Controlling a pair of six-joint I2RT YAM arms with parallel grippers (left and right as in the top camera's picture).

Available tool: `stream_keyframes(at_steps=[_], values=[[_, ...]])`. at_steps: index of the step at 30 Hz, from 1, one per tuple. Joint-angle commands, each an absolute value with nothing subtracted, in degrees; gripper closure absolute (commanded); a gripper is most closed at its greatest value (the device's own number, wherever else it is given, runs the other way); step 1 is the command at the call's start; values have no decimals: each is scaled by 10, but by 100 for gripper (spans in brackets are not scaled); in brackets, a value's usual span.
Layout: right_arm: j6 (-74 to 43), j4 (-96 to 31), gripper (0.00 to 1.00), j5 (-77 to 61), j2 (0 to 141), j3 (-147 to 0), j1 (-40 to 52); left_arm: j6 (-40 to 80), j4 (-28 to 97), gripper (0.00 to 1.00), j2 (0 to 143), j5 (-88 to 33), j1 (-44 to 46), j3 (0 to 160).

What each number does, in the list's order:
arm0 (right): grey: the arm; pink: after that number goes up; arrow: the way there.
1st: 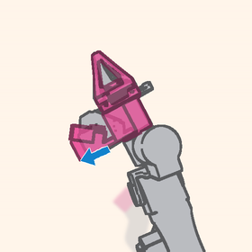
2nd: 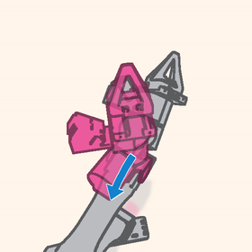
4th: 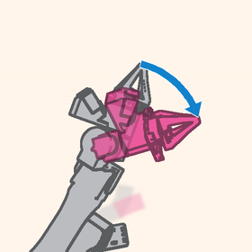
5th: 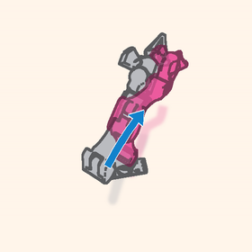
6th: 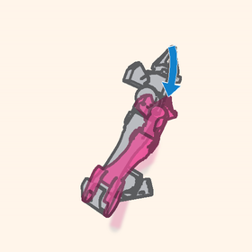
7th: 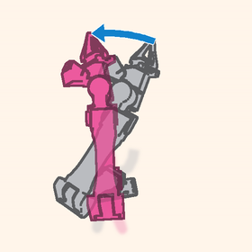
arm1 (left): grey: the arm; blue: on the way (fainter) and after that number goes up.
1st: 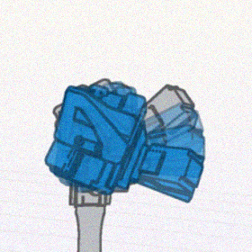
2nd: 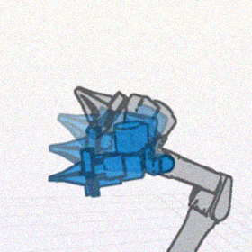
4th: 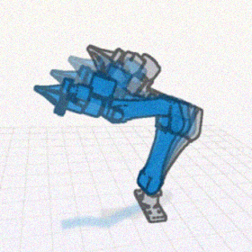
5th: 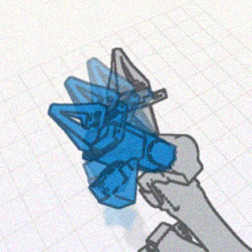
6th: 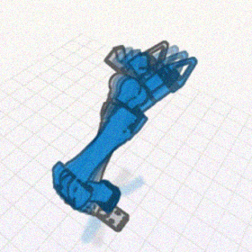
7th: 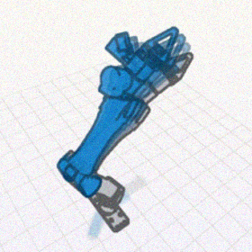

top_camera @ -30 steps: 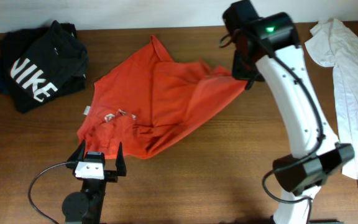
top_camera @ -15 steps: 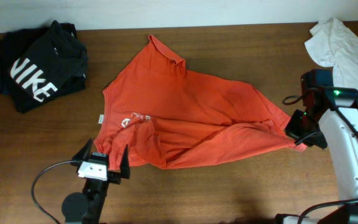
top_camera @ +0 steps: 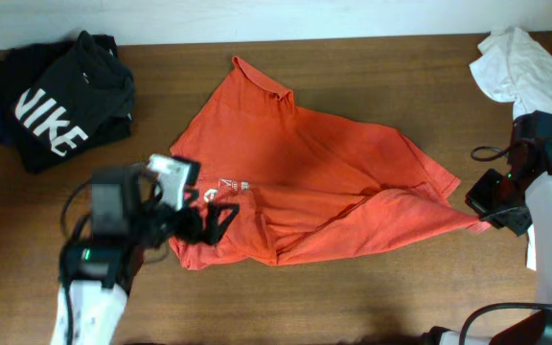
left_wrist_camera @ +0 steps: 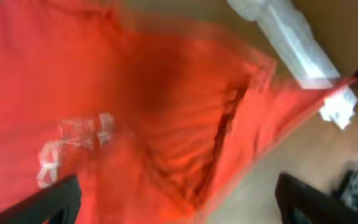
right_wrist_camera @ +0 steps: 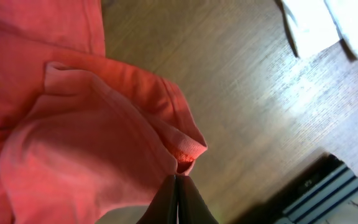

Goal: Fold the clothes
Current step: 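Pull the shirt hem rightward with the right gripper to spread it, then grasp the left side of the red shirt with the left gripper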

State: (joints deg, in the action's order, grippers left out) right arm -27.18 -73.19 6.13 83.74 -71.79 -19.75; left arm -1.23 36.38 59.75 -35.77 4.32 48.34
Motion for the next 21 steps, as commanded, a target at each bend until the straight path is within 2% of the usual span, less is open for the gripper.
stream_keyframes(at_steps=[1,5,8,12,17,18,19,21], values=[[-268,-730,96,62,830,-718,-199,-59,460,1,715,-190,102,628],[-257,-732,96,59,830,-718,-199,-59,437,1,845,-183,111,635],[-257,-733,96,60,830,-718,-199,-39,436,1,927,-106,111,635],[-245,-735,96,60,830,-718,-199,-62,432,1,1005,-87,110,635],[-244,-735,96,60,830,-718,-199,-138,432,1,1042,-183,108,635],[-244,-735,96,60,830,-718,-199,-138,435,10,1043,-183,108,635],[-244,-735,96,60,830,-718,-199,-138,436,33,1043,-183,108,635],[-244,-735,96,60,830,-718,-199,-138,441,61,1043,-182,108,635]])
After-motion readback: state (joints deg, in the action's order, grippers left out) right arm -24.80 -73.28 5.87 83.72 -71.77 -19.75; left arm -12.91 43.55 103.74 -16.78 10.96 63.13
